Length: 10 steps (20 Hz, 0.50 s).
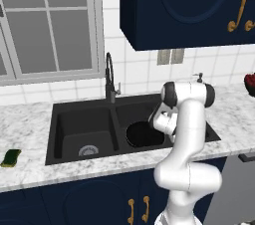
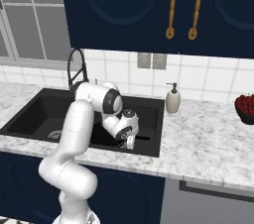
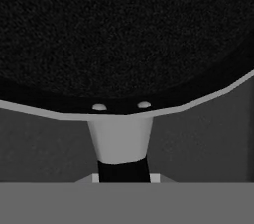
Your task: Pick the pan and sponge and place them into the sink. Then turn on the water.
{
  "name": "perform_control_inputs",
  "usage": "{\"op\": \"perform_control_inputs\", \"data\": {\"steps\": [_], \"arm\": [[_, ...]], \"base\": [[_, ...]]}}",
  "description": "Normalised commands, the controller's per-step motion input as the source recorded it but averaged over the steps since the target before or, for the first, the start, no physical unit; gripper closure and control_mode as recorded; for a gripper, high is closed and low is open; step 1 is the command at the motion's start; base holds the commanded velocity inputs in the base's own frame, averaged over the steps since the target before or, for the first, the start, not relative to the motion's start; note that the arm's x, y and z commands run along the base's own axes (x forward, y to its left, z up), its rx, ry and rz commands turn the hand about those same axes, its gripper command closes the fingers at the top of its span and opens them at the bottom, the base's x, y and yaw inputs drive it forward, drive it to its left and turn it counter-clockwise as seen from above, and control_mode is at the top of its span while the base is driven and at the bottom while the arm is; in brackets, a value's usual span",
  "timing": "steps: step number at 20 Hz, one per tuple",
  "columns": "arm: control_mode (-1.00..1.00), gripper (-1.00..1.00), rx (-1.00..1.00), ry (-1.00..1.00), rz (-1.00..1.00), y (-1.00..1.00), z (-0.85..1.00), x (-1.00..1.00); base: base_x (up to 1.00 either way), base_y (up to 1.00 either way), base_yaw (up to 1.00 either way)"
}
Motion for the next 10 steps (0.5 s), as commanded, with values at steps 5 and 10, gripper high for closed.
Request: {"op": "perform_control_inputs", "data": {"steps": [5, 10], "arm": [[-1.0, 1.0, 0.0, 0.0, 0.0, 0.07, -0.46, 0.24], [-1.0, 1.0, 0.0, 0.0, 0.0, 0.07, -0.4, 0.27]], "base": [[0.0, 0.0, 0.0], [0.0, 0.0, 0.0]]}}
